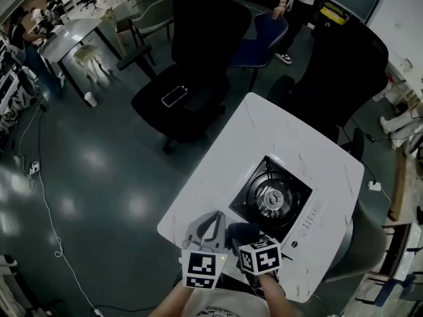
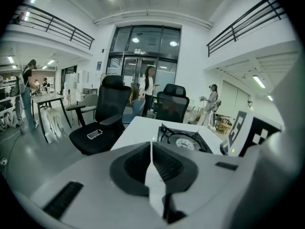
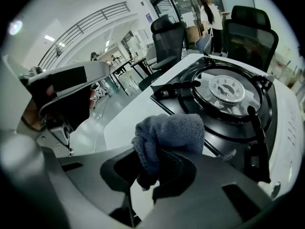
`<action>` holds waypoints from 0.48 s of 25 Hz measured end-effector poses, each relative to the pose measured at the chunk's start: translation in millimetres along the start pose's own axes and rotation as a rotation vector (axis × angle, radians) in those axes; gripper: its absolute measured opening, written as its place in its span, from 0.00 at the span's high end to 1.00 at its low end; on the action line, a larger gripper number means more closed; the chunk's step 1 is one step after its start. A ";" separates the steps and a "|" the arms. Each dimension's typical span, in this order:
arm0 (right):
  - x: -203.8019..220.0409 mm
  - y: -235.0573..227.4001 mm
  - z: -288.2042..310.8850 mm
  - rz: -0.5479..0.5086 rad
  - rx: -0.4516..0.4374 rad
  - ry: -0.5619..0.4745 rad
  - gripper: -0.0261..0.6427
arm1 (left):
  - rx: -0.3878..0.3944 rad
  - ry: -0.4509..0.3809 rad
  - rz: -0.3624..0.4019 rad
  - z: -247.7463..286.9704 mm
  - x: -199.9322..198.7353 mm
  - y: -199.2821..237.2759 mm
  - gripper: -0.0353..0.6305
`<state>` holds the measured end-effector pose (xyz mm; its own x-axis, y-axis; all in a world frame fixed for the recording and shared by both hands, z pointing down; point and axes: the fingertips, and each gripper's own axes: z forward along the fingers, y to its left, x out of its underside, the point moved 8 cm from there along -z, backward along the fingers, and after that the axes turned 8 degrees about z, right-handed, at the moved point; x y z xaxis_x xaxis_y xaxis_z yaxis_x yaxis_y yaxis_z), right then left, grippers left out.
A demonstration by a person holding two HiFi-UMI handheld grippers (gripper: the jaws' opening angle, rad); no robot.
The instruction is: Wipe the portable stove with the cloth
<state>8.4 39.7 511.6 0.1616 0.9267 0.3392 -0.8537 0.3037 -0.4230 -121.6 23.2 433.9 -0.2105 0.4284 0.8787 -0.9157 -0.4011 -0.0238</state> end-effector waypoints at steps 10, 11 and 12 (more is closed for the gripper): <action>-18.3 18.5 23.4 0.019 0.036 0.019 0.85 | 0.014 -0.012 -0.023 3.3 2.7 42.4 0.91; -20.9 21.0 25.5 0.017 0.037 0.022 0.85 | 0.015 -0.013 -0.026 3.1 2.7 46.3 0.91; -23.6 23.3 27.7 0.014 0.038 0.024 0.85 | 0.015 -0.015 -0.028 3.2 2.8 50.2 0.91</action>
<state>-29.0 18.8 517.1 0.1610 0.9360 0.3129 -0.8739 0.2825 -0.3955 -167.1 1.6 436.7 -0.1793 0.4274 0.8861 -0.9161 -0.4008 0.0079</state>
